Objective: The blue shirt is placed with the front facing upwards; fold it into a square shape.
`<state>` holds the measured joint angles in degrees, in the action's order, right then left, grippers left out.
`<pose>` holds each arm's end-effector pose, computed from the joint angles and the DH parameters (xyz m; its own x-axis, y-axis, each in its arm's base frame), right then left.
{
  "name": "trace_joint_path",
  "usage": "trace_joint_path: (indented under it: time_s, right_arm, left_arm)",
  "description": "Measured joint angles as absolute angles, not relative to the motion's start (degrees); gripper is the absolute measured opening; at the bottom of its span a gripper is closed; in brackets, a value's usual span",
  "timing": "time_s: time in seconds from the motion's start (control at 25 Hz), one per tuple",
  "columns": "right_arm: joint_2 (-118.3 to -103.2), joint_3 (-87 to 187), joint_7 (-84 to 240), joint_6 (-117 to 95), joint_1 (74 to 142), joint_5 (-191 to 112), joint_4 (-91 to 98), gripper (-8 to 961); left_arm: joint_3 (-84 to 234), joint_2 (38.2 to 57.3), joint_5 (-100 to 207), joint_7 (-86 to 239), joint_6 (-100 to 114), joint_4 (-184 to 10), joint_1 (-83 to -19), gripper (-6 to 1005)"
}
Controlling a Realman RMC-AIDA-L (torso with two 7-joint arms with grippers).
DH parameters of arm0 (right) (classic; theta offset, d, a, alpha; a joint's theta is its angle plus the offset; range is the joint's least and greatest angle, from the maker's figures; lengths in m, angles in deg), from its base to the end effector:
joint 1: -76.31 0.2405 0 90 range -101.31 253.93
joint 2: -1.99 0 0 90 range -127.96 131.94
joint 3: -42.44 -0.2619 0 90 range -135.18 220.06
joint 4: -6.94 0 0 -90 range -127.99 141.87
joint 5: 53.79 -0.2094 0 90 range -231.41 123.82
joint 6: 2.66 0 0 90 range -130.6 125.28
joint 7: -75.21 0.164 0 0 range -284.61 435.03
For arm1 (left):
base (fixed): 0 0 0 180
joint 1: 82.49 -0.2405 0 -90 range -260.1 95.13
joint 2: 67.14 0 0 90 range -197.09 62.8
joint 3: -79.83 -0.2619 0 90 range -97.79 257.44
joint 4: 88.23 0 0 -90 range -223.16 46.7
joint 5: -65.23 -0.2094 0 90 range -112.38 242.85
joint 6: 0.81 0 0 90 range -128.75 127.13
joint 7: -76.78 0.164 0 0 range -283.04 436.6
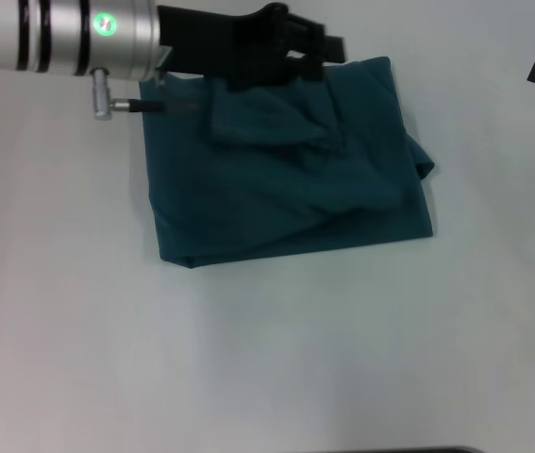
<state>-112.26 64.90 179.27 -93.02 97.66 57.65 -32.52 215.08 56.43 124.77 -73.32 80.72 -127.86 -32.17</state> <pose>0.3362 0.3182 0.0706 0.3170 -0.5784 -0.7516 -0.8937 -0.4474 -0.0326 -0.1268 0.4028 -0.0641 0.1999 0.9406 0.2745 0.9103 -0.2819 0.3030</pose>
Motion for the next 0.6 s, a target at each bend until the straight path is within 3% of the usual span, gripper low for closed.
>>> trace_joint_path:
  time_s: [0.2,0.6]
  right_arm:
    - [-112.27,65.2,179.4,-93.0,97.8,57.7,-32.5,603]
    - [-112.22,65.6,179.7,-93.1,98.3,57.7,-32.5,602]
  left_arm:
    - [215.7,56.14,126.9,-72.0,82.2,-128.9,-32.3,336]
    - [216.0,53.86,134.9,-71.4,86.8,-133.7,-40.9,650]
